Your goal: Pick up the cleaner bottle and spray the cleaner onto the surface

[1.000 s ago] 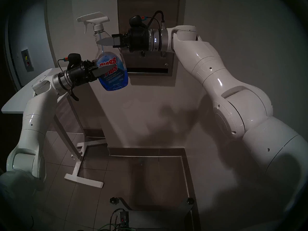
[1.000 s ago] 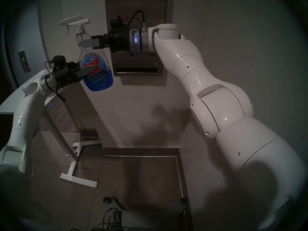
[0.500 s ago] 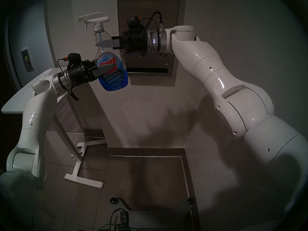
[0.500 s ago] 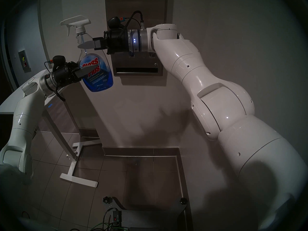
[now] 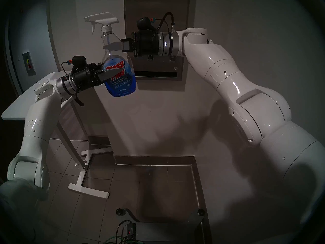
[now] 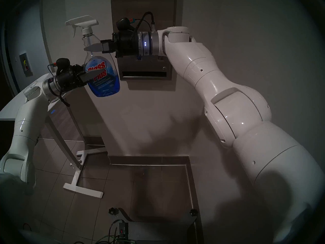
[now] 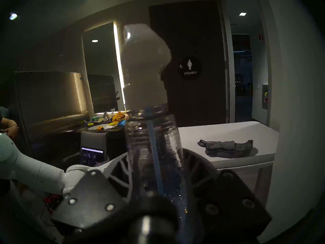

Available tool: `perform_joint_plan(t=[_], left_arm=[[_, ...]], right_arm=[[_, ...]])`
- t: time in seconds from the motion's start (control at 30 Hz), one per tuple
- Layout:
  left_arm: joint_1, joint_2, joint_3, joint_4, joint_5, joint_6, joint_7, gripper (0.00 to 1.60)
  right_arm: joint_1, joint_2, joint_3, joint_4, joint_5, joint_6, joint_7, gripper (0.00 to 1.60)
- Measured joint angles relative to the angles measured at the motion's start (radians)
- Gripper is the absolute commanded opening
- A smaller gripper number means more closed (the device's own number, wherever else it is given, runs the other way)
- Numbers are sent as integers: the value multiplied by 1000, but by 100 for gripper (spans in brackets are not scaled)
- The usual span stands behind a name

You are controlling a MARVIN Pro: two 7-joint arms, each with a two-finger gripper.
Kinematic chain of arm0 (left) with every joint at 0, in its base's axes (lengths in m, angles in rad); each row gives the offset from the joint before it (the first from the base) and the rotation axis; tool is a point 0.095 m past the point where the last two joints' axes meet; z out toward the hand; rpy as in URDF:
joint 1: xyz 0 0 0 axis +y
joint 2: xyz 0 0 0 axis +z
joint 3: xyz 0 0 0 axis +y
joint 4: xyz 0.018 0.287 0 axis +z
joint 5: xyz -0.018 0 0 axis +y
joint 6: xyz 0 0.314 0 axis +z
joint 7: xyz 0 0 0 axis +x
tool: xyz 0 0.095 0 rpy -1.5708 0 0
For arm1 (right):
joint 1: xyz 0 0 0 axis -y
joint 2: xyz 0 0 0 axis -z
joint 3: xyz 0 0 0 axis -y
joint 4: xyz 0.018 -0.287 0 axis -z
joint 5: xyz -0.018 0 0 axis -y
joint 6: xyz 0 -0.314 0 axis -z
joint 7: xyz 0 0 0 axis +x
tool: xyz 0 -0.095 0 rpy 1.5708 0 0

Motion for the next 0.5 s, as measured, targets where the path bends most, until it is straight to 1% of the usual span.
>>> perform_joint_plan(t=[0.2,0.23,0.27,0.3,0.5], left_arm=[[0,0,2,-7,0,2,-1,0],[0,0,3,-9,0,3,-1,38],[0,-1,4,-11,0,4,-1,115],[0,-1,4,-13,0,6,-1,160],[-3,-1,-6,-20,-9,19,4,160]], right_arm=[[-2,12,-11,0,17,-25,23,0],[-2,15,-12,0,20,-30,29,0],[-3,18,-15,0,23,-38,36,0],[-3,20,-16,0,26,-43,41,0],[-9,34,-35,2,39,-80,80,0]])
